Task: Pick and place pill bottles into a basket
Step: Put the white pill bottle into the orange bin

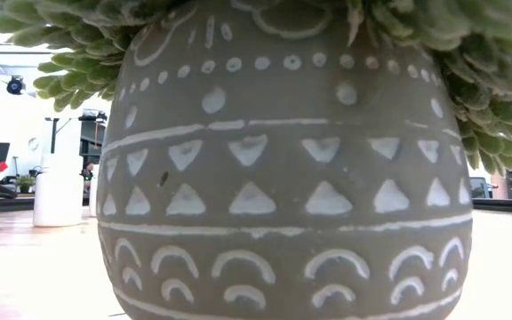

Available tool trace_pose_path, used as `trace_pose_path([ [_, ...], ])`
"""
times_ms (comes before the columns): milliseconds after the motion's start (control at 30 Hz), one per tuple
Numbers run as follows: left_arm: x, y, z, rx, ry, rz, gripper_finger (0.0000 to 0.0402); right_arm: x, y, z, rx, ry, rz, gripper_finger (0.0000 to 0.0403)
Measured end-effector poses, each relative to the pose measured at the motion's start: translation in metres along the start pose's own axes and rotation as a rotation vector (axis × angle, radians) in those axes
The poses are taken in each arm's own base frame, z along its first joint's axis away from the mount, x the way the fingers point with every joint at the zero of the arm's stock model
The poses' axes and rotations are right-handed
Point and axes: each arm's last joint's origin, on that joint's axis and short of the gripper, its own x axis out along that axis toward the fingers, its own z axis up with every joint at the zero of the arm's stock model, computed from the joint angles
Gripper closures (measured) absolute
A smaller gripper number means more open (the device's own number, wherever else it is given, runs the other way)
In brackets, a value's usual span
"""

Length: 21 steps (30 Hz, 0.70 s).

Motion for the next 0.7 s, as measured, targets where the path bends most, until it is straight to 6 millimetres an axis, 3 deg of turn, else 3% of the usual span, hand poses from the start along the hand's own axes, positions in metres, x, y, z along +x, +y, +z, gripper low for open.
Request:
trace_pose_path([
  [333,0.038,-0.024,0.007,0.029,0.219,-0.005,0.0169,0.0,0.0,0.0,0.0,0.0,0.0,0.0209],
  [700,0.078,-0.035,-0.008,-0.072,0.382,-0.041,0.0169,0.0,0.0,0.0,0.0,0.0,0.0,0.0209],
])
